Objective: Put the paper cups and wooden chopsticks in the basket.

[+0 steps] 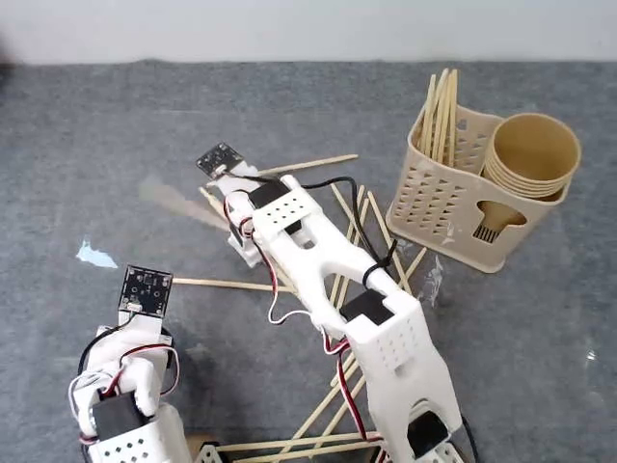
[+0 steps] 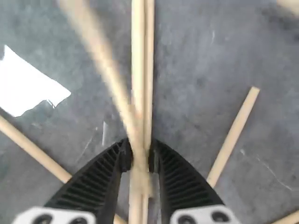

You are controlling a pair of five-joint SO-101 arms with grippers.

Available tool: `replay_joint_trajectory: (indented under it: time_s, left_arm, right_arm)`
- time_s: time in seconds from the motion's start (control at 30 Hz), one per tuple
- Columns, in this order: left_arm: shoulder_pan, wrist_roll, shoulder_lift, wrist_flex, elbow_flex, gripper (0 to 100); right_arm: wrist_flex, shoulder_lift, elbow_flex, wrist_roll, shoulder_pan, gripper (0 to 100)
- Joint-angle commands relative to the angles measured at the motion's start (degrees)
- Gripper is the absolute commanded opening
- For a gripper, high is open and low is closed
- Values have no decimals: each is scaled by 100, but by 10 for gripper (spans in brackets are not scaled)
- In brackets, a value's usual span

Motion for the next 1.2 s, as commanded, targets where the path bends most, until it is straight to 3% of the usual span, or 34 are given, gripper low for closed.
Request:
replay_joint_trajectory:
  time_s: [0.0, 0.57, 0.93, 1.17]
  left_arm:
    - [26, 35, -44, 35, -66, 137]
    - [26, 35, -44, 35, -66, 137]
    - [26, 35, -44, 35, -66, 137]
    - [26, 35, -44, 35, -66, 137]
  right_arm:
    - [356, -92, -237, 167, 101, 6]
    - [2800, -2053, -202, 185, 163, 8]
    - [3143, -4409, -202, 193, 224, 8]
    - [2580, -5420, -220, 519, 857, 8]
